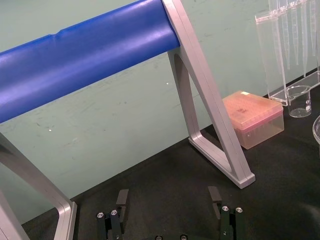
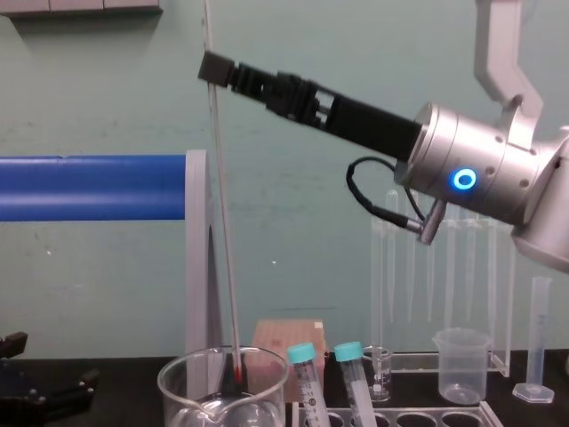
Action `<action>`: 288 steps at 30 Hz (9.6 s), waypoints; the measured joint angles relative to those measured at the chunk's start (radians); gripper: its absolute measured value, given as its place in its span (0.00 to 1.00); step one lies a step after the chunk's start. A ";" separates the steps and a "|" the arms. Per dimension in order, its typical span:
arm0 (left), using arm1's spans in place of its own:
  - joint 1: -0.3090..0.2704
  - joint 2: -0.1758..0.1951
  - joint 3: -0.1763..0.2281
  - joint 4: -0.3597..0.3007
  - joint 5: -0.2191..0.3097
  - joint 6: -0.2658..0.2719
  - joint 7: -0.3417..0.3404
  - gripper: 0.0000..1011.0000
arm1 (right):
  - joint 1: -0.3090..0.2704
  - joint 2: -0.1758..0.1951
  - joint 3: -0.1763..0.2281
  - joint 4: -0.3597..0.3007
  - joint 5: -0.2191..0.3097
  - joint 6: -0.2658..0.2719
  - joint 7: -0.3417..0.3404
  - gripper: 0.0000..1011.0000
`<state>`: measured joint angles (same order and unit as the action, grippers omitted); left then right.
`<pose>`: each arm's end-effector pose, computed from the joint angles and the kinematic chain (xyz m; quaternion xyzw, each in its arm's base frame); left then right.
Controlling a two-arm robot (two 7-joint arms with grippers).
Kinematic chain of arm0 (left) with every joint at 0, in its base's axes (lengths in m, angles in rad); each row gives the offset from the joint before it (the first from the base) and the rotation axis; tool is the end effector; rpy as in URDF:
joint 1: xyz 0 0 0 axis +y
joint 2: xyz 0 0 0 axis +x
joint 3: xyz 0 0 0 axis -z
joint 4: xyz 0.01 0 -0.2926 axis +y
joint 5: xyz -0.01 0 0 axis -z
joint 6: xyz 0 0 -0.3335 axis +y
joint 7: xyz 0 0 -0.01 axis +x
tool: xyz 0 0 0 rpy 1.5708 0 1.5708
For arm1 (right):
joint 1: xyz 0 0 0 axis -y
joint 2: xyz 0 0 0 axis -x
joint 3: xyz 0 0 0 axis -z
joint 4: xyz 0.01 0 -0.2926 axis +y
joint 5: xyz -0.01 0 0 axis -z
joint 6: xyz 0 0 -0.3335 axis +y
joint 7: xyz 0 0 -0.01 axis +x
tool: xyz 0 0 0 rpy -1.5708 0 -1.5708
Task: Hold the thermometer with one hand and immerse one end into the beaker, then reinsert it into the test tube rack.
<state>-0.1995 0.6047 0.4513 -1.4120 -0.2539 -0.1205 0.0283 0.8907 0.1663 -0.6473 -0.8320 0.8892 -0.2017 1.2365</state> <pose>0.3819 0.0776 -0.3091 0.1415 -0.1325 0.5800 0.7912 0.5564 0.0644 -0.1842 0.1743 -0.0419 -0.0156 0.9837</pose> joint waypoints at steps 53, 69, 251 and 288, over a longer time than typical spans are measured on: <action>0.000 0.000 0.000 0.000 0.000 0.000 0.000 1.00 | -0.034 -0.051 0.017 0.117 -0.141 0.016 -0.001 0.05; 0.000 0.000 0.000 0.000 0.000 0.000 0.000 1.00 | -0.052 -0.035 0.016 0.073 -0.142 0.028 -0.011 0.05; 0.000 0.000 0.000 0.000 0.000 0.000 0.000 1.00 | -0.108 0.216 0.144 -0.439 0.055 0.121 -0.183 0.05; 0.000 0.000 0.000 0.000 0.000 0.000 0.000 1.00 | -0.382 0.348 0.146 -0.538 -0.061 0.050 -0.385 0.05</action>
<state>-0.1995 0.6047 0.4514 -1.4120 -0.2538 -0.1205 0.0283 0.5091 0.5148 -0.5014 -1.3699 0.8282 -0.1518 0.8519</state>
